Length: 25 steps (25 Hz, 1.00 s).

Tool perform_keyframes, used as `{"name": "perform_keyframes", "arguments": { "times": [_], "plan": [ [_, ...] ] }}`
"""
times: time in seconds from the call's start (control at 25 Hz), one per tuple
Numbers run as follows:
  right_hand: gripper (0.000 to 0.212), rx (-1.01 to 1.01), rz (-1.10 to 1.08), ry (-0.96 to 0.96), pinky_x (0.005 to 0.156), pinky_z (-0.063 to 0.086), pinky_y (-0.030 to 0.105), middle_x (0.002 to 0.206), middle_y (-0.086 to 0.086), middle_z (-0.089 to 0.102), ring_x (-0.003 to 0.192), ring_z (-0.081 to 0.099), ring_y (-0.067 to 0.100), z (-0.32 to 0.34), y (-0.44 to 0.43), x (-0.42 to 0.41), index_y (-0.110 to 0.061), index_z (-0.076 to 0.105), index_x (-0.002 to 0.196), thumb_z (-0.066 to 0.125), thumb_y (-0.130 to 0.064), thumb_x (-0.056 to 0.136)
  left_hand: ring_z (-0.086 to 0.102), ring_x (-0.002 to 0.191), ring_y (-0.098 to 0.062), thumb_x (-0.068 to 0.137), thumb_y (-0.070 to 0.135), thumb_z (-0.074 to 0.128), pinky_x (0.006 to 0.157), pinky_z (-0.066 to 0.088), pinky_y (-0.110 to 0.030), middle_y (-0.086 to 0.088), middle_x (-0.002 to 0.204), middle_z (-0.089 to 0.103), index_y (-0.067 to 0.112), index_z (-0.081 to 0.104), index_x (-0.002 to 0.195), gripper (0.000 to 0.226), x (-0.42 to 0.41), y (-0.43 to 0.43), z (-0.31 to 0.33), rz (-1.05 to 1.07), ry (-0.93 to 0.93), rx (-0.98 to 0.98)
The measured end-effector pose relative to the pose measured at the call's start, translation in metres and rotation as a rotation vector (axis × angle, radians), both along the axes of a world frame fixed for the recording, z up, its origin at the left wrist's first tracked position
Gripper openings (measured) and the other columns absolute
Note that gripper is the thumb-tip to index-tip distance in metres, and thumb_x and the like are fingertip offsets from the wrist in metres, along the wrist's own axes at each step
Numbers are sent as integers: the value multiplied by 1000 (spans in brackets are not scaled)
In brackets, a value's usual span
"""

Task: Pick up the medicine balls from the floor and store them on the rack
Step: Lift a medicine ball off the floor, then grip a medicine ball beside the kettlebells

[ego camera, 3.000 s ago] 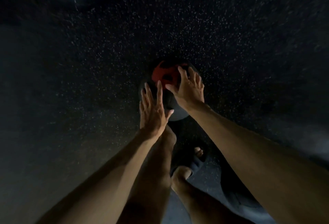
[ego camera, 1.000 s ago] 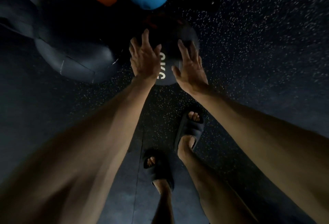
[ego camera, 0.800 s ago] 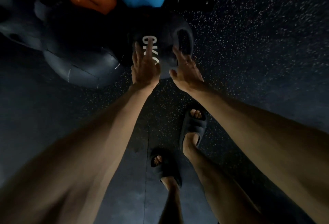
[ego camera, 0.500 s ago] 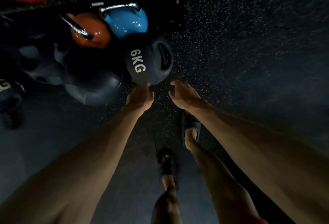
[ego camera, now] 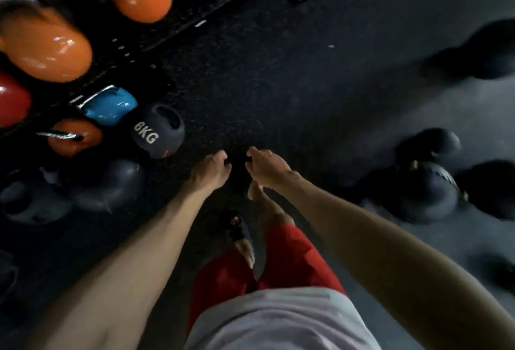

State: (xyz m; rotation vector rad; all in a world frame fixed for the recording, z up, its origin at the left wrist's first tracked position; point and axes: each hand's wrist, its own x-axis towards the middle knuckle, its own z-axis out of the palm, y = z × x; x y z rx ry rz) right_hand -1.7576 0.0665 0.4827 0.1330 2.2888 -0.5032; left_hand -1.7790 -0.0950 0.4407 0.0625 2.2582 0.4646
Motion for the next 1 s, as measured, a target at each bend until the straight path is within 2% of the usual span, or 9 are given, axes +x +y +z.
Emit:
{"name": "perform_keyframes", "arguments": {
  "times": [0.08,0.24,0.56,0.72,0.84,1.0],
  "plan": [
    [36,57,-74,-29,88,54,44,122,14,66,107,66,34,18,29,58,-13,51,135,45,-30,104,61,114,-27,102,37,49,85,50,-38,-9,130,60,19,52,134,37,36,26,16,-143,-25,0],
    [36,125,-233,-93,84,49,36,127,16,64,115,63,35,43,75,153,-13,54,133,46,-30,103,61,114,-27,101,36,49,93,53,-43,-9,130,60,20,52,134,37,94,75,41,-372,-66,8],
    [30,105,-667,-33,80,48,38,121,18,65,110,64,38,64,141,321,-10,58,120,45,-24,97,59,118,-30,101,35,48,96,49,-43,-12,133,58,18,50,138,41,188,182,73,-842,-10,-42],
    [30,90,-764,-9,79,46,36,121,17,66,111,65,36,61,168,413,-10,57,122,44,-27,101,59,117,-28,101,35,48,98,50,-44,-11,132,59,18,49,139,41,252,234,85,-972,3,-73],
    [33,88,-767,-31,82,50,38,124,17,66,113,65,35,57,186,471,-9,56,128,43,-26,103,59,118,-27,101,34,49,99,50,-44,-10,132,59,19,49,139,41,307,266,91,-1011,11,-78],
    [31,72,-759,-33,81,53,40,121,17,67,110,66,35,51,219,538,-8,58,124,44,-26,103,58,120,-28,101,35,49,99,49,-43,-11,134,59,18,50,140,42,378,304,91,-1064,9,-95]
  ]
}}
